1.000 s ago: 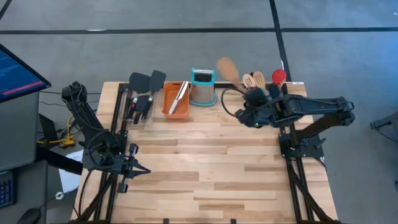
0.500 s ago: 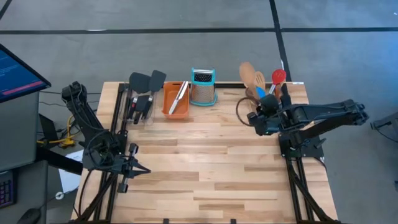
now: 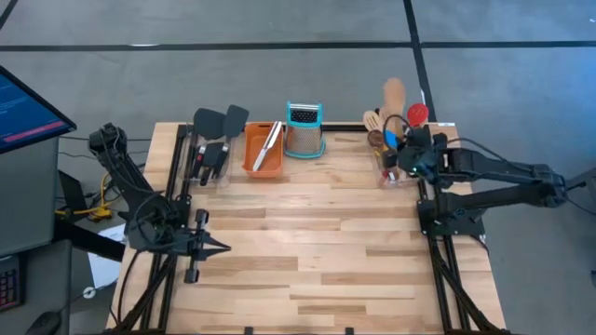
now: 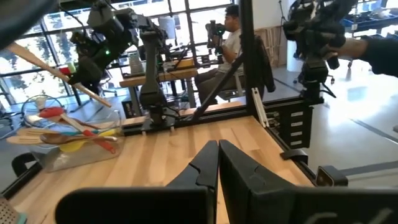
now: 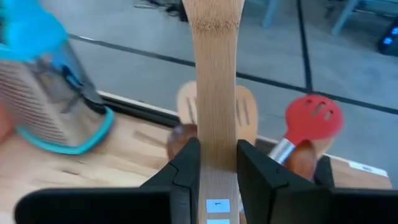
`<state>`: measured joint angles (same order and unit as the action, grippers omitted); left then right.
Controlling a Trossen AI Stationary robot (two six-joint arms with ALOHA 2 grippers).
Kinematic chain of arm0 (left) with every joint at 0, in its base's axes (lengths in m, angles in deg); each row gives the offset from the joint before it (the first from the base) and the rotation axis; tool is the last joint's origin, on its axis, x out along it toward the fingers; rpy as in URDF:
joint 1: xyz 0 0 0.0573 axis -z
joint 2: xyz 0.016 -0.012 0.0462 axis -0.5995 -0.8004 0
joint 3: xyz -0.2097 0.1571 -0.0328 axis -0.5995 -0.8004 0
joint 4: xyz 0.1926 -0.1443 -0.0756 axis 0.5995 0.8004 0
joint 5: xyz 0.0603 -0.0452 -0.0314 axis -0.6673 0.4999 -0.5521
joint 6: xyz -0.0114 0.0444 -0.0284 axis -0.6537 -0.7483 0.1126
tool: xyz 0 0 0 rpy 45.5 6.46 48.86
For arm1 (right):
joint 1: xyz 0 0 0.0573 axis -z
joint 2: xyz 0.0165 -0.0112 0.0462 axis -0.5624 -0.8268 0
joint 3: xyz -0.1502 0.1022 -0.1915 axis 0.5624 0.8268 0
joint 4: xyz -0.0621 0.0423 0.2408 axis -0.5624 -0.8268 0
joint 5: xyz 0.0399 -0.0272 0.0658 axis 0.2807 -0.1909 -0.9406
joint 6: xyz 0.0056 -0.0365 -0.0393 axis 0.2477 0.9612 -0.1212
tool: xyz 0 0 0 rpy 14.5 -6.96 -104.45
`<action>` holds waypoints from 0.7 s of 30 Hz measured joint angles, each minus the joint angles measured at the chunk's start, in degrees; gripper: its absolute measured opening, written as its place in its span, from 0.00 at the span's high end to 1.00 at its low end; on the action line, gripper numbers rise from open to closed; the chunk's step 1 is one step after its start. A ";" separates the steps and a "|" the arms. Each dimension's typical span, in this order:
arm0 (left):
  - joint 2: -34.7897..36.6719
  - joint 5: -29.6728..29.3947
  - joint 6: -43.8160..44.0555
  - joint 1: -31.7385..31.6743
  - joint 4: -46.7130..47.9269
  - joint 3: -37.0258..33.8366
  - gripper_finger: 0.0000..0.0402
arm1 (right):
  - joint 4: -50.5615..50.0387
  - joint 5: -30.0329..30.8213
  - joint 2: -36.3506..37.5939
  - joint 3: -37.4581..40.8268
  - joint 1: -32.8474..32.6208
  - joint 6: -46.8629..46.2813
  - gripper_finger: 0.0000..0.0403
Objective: Pick & Place Kitchen Items
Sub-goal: Put the brown wooden spoon into the right transparent bin
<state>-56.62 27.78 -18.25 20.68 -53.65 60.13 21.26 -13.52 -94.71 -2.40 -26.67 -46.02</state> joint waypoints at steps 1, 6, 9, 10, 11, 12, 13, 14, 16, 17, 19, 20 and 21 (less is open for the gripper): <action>0.00 0.00 0.11 -0.15 0.00 0.00 1.00 | 0.59 -0.03 -0.02 1.06 0.93 0.02 0.83; 0.00 0.04 0.37 -0.24 -0.01 0.00 1.00 | 6.62 -0.02 -0.83 7.28 3.66 1.59 0.83; 0.00 0.20 0.41 -0.24 -0.04 -0.02 1.00 | 10.64 1.10 -0.92 10.92 5.13 3.14 0.83; 0.00 0.22 0.41 -0.24 -0.01 -0.02 1.00 | 12.11 1.73 -0.89 11.79 5.64 3.39 0.83; 0.00 0.22 0.41 -0.24 0.02 -0.02 1.00 | 13.14 2.23 -0.92 12.72 6.16 3.46 0.83; 0.00 0.20 0.41 -0.24 -0.02 -0.02 1.00 | 13.52 2.78 -0.92 13.76 6.61 3.47 0.83; 0.00 0.20 0.41 -0.24 -0.04 -0.02 1.00 | 13.94 3.05 -0.92 14.69 7.03 3.48 0.83; 0.00 0.20 0.41 -0.24 0.00 -0.02 1.00 | 14.33 3.11 -0.96 15.37 7.43 3.47 0.83; 0.00 0.20 0.41 -0.23 -0.03 -0.02 1.00 | 15.16 3.48 -0.91 16.84 8.31 3.45 0.83; 0.00 0.20 0.41 -0.24 -0.04 -0.02 1.00 | 15.88 3.38 -0.91 17.71 8.73 3.47 0.83; 0.00 0.18 0.42 -0.24 0.02 -0.02 1.00 | 17.43 2.83 -0.96 19.37 9.23 3.41 0.83; 0.00 0.17 0.43 -0.24 -0.04 -0.02 1.00 | 18.08 2.77 -0.96 20.02 9.42 3.41 0.83; 0.00 0.17 0.43 -0.24 -0.01 -0.02 1.00 | 18.97 2.72 -0.96 20.71 9.55 3.39 0.83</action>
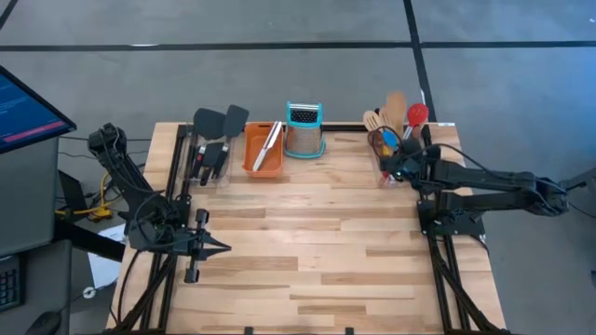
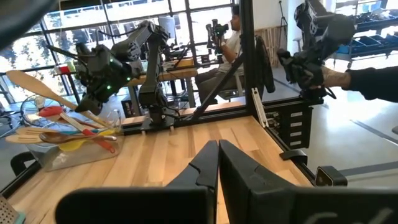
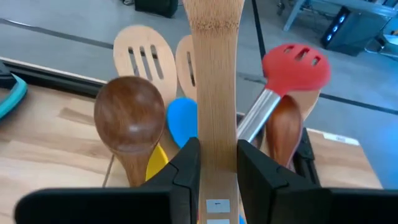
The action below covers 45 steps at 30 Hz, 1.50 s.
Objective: Pick & Place Kitchen Items
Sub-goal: Put the brown wooden spoon into the right transparent bin, then adjust the brown wooden spoon
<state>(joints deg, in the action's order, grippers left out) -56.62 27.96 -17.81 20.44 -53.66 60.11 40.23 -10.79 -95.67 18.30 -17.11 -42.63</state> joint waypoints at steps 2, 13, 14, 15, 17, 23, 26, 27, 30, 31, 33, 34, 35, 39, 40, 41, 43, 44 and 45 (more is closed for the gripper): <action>0.00 -0.01 0.00 0.00 0.02 -0.01 1.00 | 1.89 -0.23 0.02 1.51 0.29 -0.06 0.83; 0.00 -0.24 0.00 0.00 0.01 -0.02 1.00 | 5.68 -6.47 0.00 7.13 2.75 -0.38 0.83; 0.00 -0.24 0.00 0.00 0.01 -0.02 1.00 | 5.77 -7.25 0.00 7.14 2.94 -0.30 0.83; 0.00 -0.24 0.00 0.00 0.02 -0.02 1.00 | 5.94 -7.87 0.02 7.14 3.07 -0.10 0.83; 0.00 -0.22 0.00 0.00 0.01 -0.02 1.00 | 6.01 -8.89 0.04 7.14 3.34 0.10 0.83; 0.00 -0.20 0.00 0.00 0.01 -0.02 1.00 | 5.01 -9.69 0.09 6.17 3.31 0.09 0.52; 0.00 -0.20 0.00 0.00 0.03 -0.02 1.00 | 4.23 -10.92 0.11 3.34 3.31 3.47 0.36; 0.00 -0.18 0.00 0.00 0.01 -0.02 1.00 | 3.68 -11.59 0.11 1.95 3.31 4.75 0.32; 0.00 -0.17 0.00 0.00 0.02 -0.02 1.00 | 1.90 -14.95 0.11 -3.33 3.31 8.36 0.25; 0.00 -0.17 0.00 0.00 0.01 -0.02 1.00 | 1.04 -16.08 0.11 -5.32 3.30 8.89 0.24; 0.00 -0.17 0.00 0.00 0.02 -0.02 1.00 | -1.04 -17.69 0.11 -9.23 3.16 8.91 0.23; 0.00 -0.17 0.00 0.00 0.02 -0.02 1.00 | -2.08 -18.45 0.11 -11.09 3.14 8.93 0.24; 0.00 -0.15 0.01 0.01 0.02 -0.02 1.00 | -3.14 -19.63 0.11 -12.97 3.12 8.92 0.24; 0.00 0.07 0.02 0.00 0.03 -0.02 1.00 | -5.27 -26.93 0.14 -19.02 3.12 8.92 0.27; 0.00 0.06 0.02 0.01 0.03 -0.02 1.00 | -5.27 -29.11 0.15 -20.14 3.12 8.95 0.27; 0.00 0.06 0.02 0.00 0.03 -0.02 1.00 | -5.27 -31.22 0.15 -21.17 3.12 8.91 0.28; 0.00 0.04 0.02 0.00 0.01 -0.02 1.00 | -5.13 -35.49 0.15 -22.70 3.12 8.94 0.30; 0.00 0.04 0.02 0.00 0.03 -0.02 1.00 | -5.07 -37.49 0.15 -23.24 3.11 8.96 0.30; 0.00 0.04 0.02 0.00 0.03 -0.02 1.00 | -5.07 -39.47 0.15 -23.56 3.01 8.96 0.31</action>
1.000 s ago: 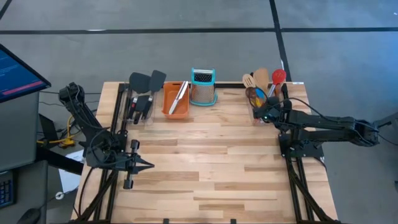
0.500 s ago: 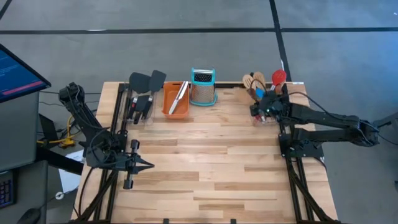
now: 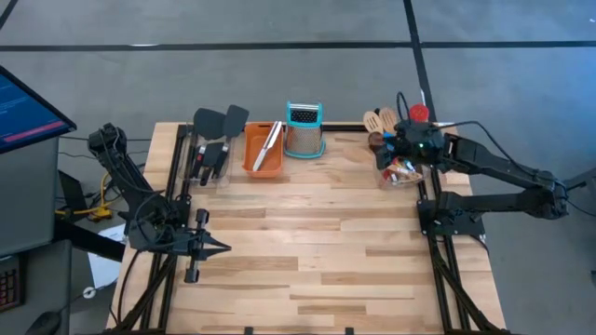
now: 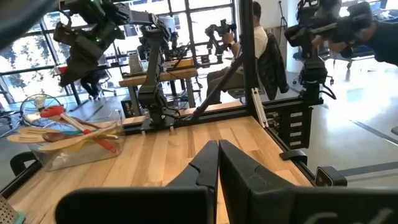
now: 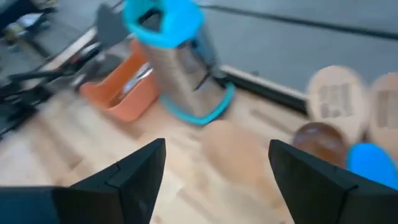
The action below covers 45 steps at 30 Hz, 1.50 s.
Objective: Pick & Place Kitchen Items
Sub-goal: Adjust the brown wooden spoon
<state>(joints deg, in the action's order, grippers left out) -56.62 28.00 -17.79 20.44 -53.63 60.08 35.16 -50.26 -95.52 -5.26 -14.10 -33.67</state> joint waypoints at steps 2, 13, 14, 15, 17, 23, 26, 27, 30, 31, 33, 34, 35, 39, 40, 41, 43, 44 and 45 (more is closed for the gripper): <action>0.00 -0.02 0.00 0.00 -0.02 0.00 1.00 | -0.14 -3.02 -0.02 -0.08 -0.69 0.00 0.31; 0.00 -0.09 0.02 0.00 0.00 0.00 1.00 | -6.36 -5.67 -8.44 -0.03 -10.62 0.07 0.42; -0.01 -0.24 0.02 0.01 0.00 0.00 1.00 | -6.26 -5.65 -9.62 -0.03 -11.34 0.07 0.44; -0.02 -0.28 0.02 0.00 0.00 0.00 1.00 | -6.22 -5.64 -10.90 -0.03 -12.04 0.09 0.47; -0.02 -0.28 0.02 0.00 0.00 0.00 1.00 | -6.20 -5.62 -13.47 -0.01 -12.96 0.07 0.54; -0.02 -0.28 0.02 0.00 0.00 0.00 1.00 | -6.09 -5.46 -21.95 -0.01 -14.25 0.40 0.82; -0.02 -0.26 0.02 0.00 0.00 0.00 1.00 | -5.84 -5.46 -25.51 -0.01 -14.82 2.50 0.96; -0.02 -0.26 0.02 0.00 0.00 0.00 1.00 | -5.62 -5.46 -26.51 -0.01 -15.08 3.16 0.98; -0.02 -0.26 0.02 0.00 0.00 0.00 1.00 | -5.02 -5.32 -28.93 -0.01 -16.21 4.07 0.97; -0.02 -0.24 0.02 0.00 0.00 0.00 1.00 | -4.67 -4.76 -29.60 -0.01 -16.68 4.22 0.98; -0.02 -0.24 0.02 0.00 0.02 0.00 1.00 | -4.58 -1.96 -31.02 -0.01 -17.77 4.51 0.99; -0.02 -0.24 0.02 0.00 0.00 0.00 1.00 | -4.55 -0.06 -31.65 -0.01 -18.41 4.66 0.99; -0.02 -0.24 0.02 0.00 0.00 0.00 1.00 | -4.28 1.80 -32.15 -0.01 -19.00 4.63 0.99; -0.02 -0.22 0.01 0.00 0.01 0.00 1.00 | -1.89 9.20 -34.74 -0.01 -21.03 4.04 1.00; -0.02 -0.22 0.02 0.00 0.02 0.00 1.00 | -1.15 11.86 -35.49 -0.01 -21.57 3.20 1.00; -0.02 -0.21 0.02 0.01 0.00 0.00 1.00 | -0.32 14.53 -36.27 -0.01 -22.02 2.31 1.00; -0.02 -0.20 0.02 0.00 0.02 0.00 1.00 | 1.21 17.92 -38.05 -0.01 -22.67 1.03 1.00; -0.02 -0.20 0.02 0.00 0.00 0.00 1.00 | 2.02 18.84 -39.17 -0.01 -22.82 0.64 1.00; -0.02 -0.20 0.02 0.02 0.00 0.00 1.00 | 2.99 19.00 -40.48 -0.01 -22.93 0.55 1.00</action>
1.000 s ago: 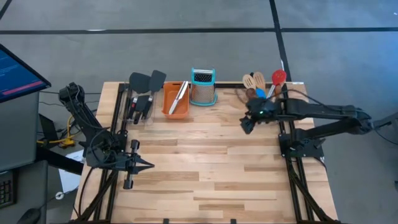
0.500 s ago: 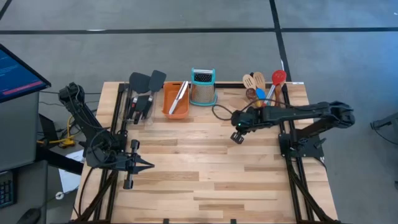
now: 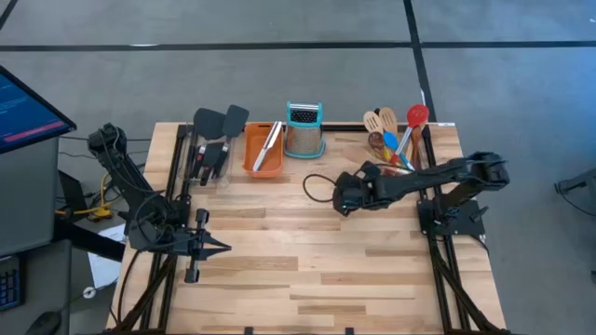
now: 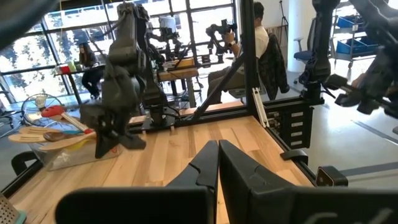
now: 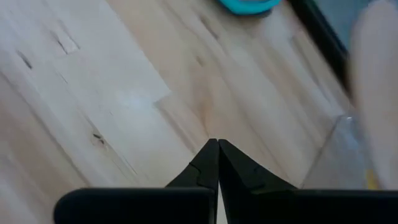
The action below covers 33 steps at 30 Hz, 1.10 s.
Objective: Pick & Place Kitchen Items
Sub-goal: Adjust the brown wooden spoon
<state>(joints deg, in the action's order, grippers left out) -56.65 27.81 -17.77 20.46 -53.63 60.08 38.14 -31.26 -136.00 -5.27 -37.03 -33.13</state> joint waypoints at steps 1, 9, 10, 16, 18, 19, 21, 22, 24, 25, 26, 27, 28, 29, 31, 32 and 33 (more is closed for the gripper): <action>0.00 0.00 0.00 -0.02 0.02 0.00 1.00 | 0.68 -0.04 -1.28 0.00 -0.14 -0.02 1.00; -0.02 0.22 0.00 -0.02 0.05 0.00 1.00 | 5.37 7.20 -10.60 0.04 1.13 -0.60 1.00; -0.02 0.22 0.00 -0.01 -0.01 0.00 1.00 | 6.51 8.10 -11.38 0.01 1.67 -0.89 1.00; -0.02 0.20 -0.02 -0.02 0.02 0.00 1.00 | 10.89 11.53 -14.40 0.00 5.22 -0.61 1.00; -0.02 0.17 -0.02 -0.02 0.02 0.00 1.00 | 11.04 12.74 -14.93 0.02 6.54 -0.67 1.00; -0.02 0.17 -0.01 0.00 0.02 0.00 1.00 | 11.09 13.93 -14.91 0.02 7.05 -0.97 1.00; -0.02 0.15 -0.01 -0.01 0.01 0.00 1.00 | 11.24 16.75 -14.86 0.02 7.99 -2.20 1.00; -0.02 0.15 -0.02 0.00 0.02 0.00 1.00 | 11.00 18.14 -14.66 0.02 8.32 -2.90 1.00; -0.02 0.13 -0.02 -0.02 0.02 0.00 1.00 | 10.77 20.72 -13.66 0.03 8.82 -3.88 1.00; -0.02 0.13 0.00 -0.01 0.02 0.00 1.00 | 10.85 21.67 -13.15 0.00 8.98 -3.90 1.00; -0.02 0.13 -0.01 -0.02 0.03 0.00 1.00 | 10.65 22.22 -12.71 0.00 9.24 -3.95 1.00; -0.02 0.11 0.00 0.00 0.02 0.00 1.00 | 10.44 22.59 -12.43 0.02 9.66 -3.98 1.00; -0.02 0.07 -0.02 -0.02 0.02 0.00 1.00 | 10.36 23.21 -12.16 0.02 10.05 -4.02 1.00; -0.02 -0.06 -0.01 0.00 0.04 0.00 1.00 | 10.24 23.65 -11.87 0.02 10.53 -4.06 1.00; -0.02 -0.09 0.01 -0.02 0.02 0.00 1.00 | 9.76 24.26 -11.32 0.00 11.50 -4.08 1.00; -0.02 -0.09 0.17 -0.01 0.02 0.00 1.00 | 9.46 24.78 -11.17 0.01 11.96 -4.08 1.00; -0.02 -0.08 0.37 -0.01 0.04 0.00 1.00 | 9.02 25.29 -11.04 0.02 12.45 -4.07 1.00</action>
<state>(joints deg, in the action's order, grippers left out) -56.67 27.72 -17.40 20.45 -53.59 60.08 47.17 -5.97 -147.04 -5.25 -24.58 -37.20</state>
